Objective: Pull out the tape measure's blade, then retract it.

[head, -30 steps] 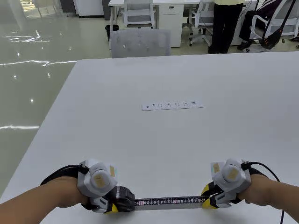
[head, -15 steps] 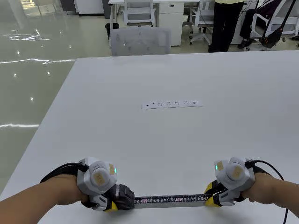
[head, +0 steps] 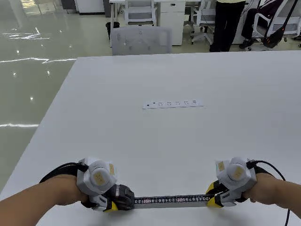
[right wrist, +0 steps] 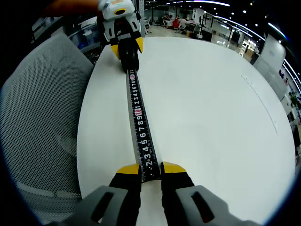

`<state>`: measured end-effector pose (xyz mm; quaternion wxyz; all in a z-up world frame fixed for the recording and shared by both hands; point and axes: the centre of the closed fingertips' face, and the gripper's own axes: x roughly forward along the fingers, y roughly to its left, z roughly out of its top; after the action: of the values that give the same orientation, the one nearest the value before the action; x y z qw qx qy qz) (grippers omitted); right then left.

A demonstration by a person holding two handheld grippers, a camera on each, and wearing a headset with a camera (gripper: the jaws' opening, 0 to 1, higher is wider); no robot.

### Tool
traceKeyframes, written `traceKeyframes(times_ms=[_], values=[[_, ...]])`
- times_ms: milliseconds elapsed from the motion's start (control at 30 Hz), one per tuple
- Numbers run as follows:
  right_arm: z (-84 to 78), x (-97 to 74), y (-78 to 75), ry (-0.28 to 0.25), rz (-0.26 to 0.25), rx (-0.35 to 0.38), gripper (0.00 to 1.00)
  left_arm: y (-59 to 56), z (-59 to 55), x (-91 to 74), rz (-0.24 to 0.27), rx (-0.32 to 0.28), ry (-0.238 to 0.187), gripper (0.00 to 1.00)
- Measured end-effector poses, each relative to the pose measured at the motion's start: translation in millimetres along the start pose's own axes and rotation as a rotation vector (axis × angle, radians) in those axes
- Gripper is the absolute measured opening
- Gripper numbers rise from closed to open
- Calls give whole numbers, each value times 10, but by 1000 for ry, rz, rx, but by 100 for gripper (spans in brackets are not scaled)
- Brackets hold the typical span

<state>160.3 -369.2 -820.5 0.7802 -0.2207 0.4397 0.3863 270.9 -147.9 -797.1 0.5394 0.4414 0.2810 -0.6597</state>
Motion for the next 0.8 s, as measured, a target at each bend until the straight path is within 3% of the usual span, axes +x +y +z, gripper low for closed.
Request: traceKeyframes(times_ms=[433,800], values=[[12,11,-18,19,18,-10,14,3,7,-5,5,-19,-13,33],[14,16,-21,6,18,28,15,5,7,-2,4,-19,-14,33]])
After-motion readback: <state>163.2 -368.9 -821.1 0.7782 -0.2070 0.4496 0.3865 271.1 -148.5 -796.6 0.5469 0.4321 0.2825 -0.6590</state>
